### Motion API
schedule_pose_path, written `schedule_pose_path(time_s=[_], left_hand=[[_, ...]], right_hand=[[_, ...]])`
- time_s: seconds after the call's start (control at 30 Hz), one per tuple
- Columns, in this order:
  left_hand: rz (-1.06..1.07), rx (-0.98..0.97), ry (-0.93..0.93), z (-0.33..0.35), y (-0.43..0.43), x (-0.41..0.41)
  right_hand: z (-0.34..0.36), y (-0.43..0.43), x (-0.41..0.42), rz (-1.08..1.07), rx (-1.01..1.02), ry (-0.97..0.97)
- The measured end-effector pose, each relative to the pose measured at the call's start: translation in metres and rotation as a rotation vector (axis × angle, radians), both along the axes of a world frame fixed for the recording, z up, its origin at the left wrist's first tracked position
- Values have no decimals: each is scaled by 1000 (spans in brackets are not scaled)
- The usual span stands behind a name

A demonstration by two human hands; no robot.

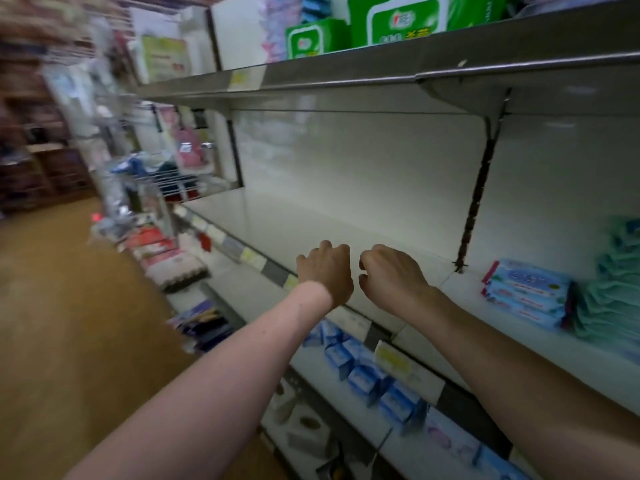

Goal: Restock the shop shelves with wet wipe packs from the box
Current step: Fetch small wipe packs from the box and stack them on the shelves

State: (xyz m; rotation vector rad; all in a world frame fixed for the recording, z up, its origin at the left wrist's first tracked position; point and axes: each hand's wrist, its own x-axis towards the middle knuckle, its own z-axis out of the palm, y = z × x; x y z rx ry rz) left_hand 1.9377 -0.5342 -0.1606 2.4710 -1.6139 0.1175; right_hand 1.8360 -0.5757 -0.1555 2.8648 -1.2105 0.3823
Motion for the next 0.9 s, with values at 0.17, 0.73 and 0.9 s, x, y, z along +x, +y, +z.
schedule_pose_path(time_s=[0.17, 0.73, 0.9], left_hand=[[210, 5, 10, 0, 71, 0], [916, 94, 169, -62, 371, 33], [1052, 119, 244, -92, 483, 24]], right_hand=[[1, 52, 13, 191, 7, 30], [-54, 316, 101, 829, 53, 122], [-81, 417, 105, 996, 98, 207]])
